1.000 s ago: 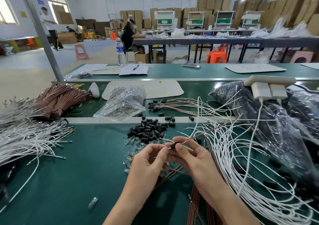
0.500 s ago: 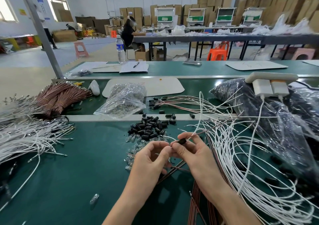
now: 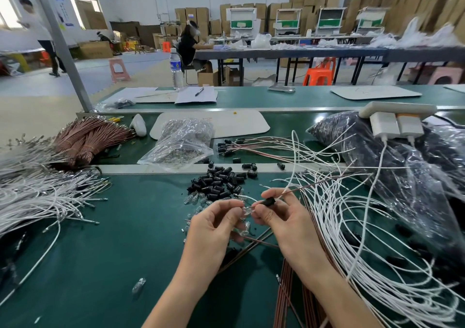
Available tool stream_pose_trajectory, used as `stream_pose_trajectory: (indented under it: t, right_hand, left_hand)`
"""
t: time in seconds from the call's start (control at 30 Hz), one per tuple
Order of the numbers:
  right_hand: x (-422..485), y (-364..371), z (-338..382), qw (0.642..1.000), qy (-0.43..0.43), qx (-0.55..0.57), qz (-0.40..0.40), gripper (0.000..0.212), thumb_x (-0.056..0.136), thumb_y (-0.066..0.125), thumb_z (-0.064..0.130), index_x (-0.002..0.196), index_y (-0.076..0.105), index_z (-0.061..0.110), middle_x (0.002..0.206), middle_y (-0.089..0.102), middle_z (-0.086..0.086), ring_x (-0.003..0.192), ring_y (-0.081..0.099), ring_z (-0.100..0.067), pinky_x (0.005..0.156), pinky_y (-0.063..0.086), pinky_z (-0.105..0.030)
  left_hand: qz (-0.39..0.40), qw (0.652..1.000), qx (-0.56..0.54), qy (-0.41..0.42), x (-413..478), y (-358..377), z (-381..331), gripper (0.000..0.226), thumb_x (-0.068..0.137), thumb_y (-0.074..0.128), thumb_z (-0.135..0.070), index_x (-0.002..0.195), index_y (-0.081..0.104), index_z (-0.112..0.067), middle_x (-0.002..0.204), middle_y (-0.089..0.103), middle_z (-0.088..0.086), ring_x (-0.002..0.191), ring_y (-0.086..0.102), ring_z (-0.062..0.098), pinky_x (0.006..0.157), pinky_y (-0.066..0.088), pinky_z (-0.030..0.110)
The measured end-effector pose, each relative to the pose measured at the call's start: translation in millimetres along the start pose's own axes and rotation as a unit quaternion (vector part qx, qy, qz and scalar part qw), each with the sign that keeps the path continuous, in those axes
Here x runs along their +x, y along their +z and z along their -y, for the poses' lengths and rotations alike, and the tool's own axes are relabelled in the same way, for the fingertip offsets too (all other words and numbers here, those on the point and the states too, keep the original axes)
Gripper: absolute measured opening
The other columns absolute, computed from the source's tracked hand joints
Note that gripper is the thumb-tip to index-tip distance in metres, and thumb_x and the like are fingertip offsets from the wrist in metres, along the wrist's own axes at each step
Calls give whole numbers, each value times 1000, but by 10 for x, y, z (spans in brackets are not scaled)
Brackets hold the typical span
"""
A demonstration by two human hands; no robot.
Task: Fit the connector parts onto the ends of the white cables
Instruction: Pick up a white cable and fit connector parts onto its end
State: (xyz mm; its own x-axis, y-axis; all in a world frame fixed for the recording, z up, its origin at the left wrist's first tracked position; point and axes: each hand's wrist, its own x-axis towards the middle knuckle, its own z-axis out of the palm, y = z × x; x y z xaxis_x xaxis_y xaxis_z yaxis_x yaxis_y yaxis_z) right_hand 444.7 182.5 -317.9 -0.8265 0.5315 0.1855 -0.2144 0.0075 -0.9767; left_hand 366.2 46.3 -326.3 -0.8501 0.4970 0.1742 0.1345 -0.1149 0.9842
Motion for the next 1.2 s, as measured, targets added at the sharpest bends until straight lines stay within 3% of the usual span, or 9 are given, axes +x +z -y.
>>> stream_pose_trajectory:
  t: [0.13,0.3,0.43,0.53,0.63,0.83,0.9,1.0,1.2]
  right_hand:
    - [-11,17,30,1000,-16,-25,4,29,91,70,8,91,65,37,89,74,-1,87,73,-14,80,56,-19]
    - [-18,4,65,1000,2,3,2,30,89,72,6,91,67,35,93,77,-5,89,74,-17,80,56,-20]
    - [-20,0,74,1000,15,12,1,28,88,73,5,102,66,28,95,78,-1,89,74,-14,80,54,-15]
    - [-26,-6,79,1000,18,11,9,32,88,73,5,104,67,32,96,78,0,91,74,-12,82,53,-14]
    - [-32,-1,76,999,28,41,21,35,85,74,6,100,71,38,97,77,-2,93,74,-14,83,54,-16]
    - [-3,-16,-4,988,60,139,33,37,68,82,18,102,75,30,94,75,-3,94,72,-18,84,55,-22]
    - [5,-27,-13,988,59,134,38,44,65,87,24,106,74,31,96,75,-4,95,72,-18,85,55,-22]
    - [5,-21,-16,992,53,107,37,51,61,88,33,110,72,36,99,75,-2,94,71,-16,86,54,-23]
    - [-9,-6,-19,991,49,110,48,50,72,80,15,116,71,38,97,74,1,93,70,-12,87,54,-21]
  left_hand:
    - [-2,1000,-11,-12,1,9,-7,15,95,65,-15,94,77,-24,82,75,6,73,70,17,61,59,30]
    - [13,998,-39,-42,-12,28,-22,12,97,62,-16,99,73,-12,85,76,7,72,70,15,61,59,28]
    - [18,995,-67,-73,-5,28,-48,13,96,62,-15,98,73,-7,84,75,9,70,68,15,61,59,27]
    - [22,993,-76,-86,-7,14,-64,14,96,63,-15,100,72,-5,85,75,10,69,68,15,61,59,26]
    - [22,997,-42,-63,-21,8,-61,12,95,64,-17,101,72,-9,85,76,9,71,70,15,63,59,26]
    - [8,1000,19,1,-58,43,-40,11,96,66,-19,92,75,-24,79,75,5,68,70,16,62,57,24]
    - [11,1000,13,-10,-54,36,-45,13,96,65,-21,92,75,-29,83,76,6,70,71,18,64,59,28]
    - [22,997,-39,-63,-33,20,-63,11,95,67,-22,91,76,-22,89,76,8,74,71,16,64,59,27]
    - [27,988,-102,-111,-11,24,-58,25,79,72,-35,91,76,-13,91,76,11,74,70,16,63,57,26]
